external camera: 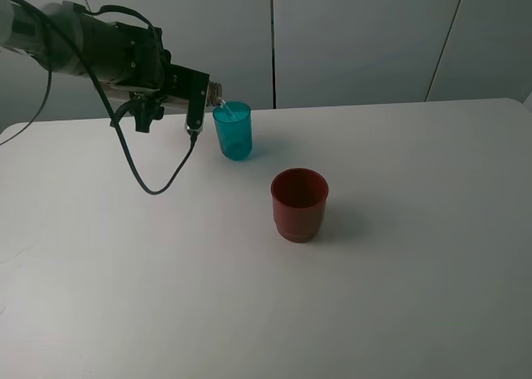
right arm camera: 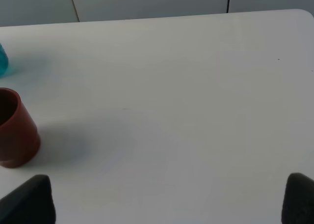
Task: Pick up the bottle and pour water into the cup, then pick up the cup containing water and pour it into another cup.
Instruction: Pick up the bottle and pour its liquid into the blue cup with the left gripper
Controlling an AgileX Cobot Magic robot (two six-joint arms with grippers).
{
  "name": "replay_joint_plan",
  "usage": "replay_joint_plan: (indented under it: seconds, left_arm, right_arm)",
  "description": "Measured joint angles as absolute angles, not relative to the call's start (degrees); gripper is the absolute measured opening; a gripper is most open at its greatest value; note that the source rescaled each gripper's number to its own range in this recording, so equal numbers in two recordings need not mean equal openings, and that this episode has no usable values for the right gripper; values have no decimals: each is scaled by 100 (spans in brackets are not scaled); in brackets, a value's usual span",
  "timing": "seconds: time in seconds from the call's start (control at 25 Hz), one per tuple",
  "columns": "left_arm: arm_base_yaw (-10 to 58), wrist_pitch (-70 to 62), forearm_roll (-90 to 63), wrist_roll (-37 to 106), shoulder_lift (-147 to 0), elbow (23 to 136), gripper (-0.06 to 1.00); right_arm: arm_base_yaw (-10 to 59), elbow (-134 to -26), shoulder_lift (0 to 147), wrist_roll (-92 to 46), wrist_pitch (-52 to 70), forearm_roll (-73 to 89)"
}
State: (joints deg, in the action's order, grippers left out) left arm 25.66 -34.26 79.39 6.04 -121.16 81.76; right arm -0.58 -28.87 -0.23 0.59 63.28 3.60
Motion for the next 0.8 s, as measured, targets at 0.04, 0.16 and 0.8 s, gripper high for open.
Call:
replay_joint_plan:
  seconds: [0.04, 0.16, 0.8]
  left_arm:
    - [2566, -3426, 7952, 604, -12116, 8176, 3]
    - [2566, -3416, 8025, 604, -12116, 8176, 3]
    - [2566, -3277, 8336, 614, -12116, 8176, 1]
  right_arm:
    - [-58, -2887, -23, 59, 6328, 360]
    - [-58, -2887, -23, 59, 6328, 360]
    - [-58, -2887, -23, 59, 6328, 360]
